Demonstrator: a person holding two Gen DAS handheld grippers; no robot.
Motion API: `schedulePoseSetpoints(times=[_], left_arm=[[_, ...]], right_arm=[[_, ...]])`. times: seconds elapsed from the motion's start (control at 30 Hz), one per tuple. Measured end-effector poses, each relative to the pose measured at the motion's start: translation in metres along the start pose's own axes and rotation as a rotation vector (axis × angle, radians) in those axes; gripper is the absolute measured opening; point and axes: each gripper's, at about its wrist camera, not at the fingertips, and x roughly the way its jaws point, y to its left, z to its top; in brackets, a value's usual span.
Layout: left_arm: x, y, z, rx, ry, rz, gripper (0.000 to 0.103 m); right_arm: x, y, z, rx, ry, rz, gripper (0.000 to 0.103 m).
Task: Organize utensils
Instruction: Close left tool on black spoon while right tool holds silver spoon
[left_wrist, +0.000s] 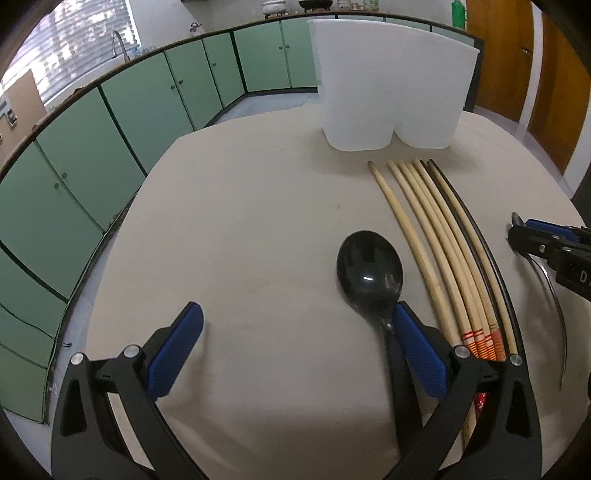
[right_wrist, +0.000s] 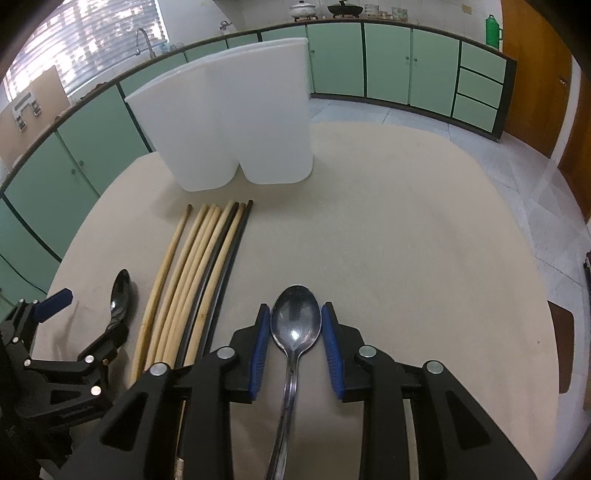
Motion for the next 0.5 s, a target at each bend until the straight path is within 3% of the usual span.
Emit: schedulePoseSetpoints(times=[0.47,0.5], left_arm=[[0.015,-0.011,0.024,-0.052,0.043,-0.049,0.098],[0.015,-0.010,0.024,-0.057,0.045,-0.059,0.094]], right_arm=[[0.003,-0.003,0.002,-0.002,0.019,0.016,0.031],[0.004,-0.003,0.003,-0.005,0.022,0.012,0.031]])
